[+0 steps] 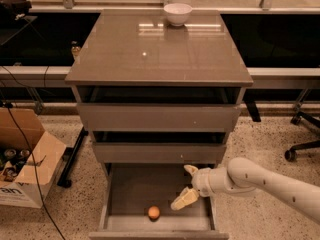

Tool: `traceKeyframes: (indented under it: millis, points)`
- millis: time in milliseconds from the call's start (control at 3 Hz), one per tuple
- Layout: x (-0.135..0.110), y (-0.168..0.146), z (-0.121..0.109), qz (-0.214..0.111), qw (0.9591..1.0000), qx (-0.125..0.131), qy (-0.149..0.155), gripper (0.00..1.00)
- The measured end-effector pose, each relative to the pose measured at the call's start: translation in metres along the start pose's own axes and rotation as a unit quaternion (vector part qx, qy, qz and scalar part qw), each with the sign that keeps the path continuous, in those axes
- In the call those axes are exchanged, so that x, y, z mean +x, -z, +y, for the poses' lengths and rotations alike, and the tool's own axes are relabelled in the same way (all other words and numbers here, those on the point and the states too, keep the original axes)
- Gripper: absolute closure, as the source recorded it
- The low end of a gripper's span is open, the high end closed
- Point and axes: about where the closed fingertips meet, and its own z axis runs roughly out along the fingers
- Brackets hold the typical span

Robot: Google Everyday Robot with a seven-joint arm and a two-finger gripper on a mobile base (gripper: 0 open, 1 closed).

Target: Pick orange from bottom drawer and place on counter

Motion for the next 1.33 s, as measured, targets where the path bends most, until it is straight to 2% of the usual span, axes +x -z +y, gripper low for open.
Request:
traceKeyframes:
  millis: [333,1000,1333]
  points:
    - [0.028,-0.031,-0.005,-0.001,0.9998,-0.008,-0.016,0.00]
    - [0.034,-0.039,-0.003,0.000,0.9997,-0.009,-0.025,0.00]
    - [0.035,-0.063,-0.013,-0.023,0.9993,-0.005,-0.029,0.00]
